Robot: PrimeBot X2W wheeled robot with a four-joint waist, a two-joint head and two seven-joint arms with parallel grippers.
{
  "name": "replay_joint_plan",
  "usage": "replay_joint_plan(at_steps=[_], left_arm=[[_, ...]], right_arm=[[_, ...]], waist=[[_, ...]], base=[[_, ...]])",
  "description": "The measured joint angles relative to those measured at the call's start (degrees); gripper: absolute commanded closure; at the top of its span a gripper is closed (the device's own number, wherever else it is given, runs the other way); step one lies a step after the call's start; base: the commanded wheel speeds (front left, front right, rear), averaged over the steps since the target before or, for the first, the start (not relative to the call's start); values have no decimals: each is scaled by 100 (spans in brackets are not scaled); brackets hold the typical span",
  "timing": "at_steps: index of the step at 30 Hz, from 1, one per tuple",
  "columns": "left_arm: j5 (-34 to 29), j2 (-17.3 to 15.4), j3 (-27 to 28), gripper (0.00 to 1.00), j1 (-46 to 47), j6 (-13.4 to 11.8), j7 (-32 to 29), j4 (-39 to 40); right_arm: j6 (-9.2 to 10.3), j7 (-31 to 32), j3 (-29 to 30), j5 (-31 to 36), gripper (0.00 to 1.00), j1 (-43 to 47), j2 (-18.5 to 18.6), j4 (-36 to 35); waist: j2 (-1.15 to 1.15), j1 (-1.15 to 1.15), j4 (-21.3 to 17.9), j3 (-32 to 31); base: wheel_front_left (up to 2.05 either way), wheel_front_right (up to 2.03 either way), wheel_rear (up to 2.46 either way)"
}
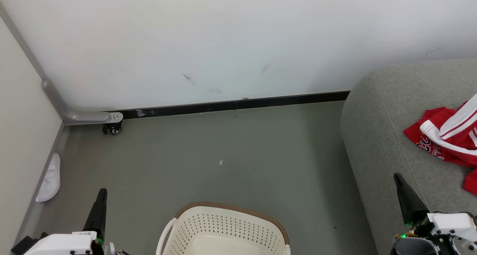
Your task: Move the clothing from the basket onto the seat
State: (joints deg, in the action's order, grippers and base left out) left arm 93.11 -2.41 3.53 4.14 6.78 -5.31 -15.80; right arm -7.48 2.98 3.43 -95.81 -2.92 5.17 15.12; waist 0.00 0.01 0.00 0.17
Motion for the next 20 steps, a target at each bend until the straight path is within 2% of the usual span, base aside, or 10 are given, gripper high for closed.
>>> replay_joint_plan(at_steps=[20], left_arm=[[0, 1, 3, 100, 0, 0, 0, 0]], right_arm=[[0, 4, 19, 8, 100, 0, -8, 0]], waist=[[0, 0, 0, 0]], base=[[0, 0, 0]])
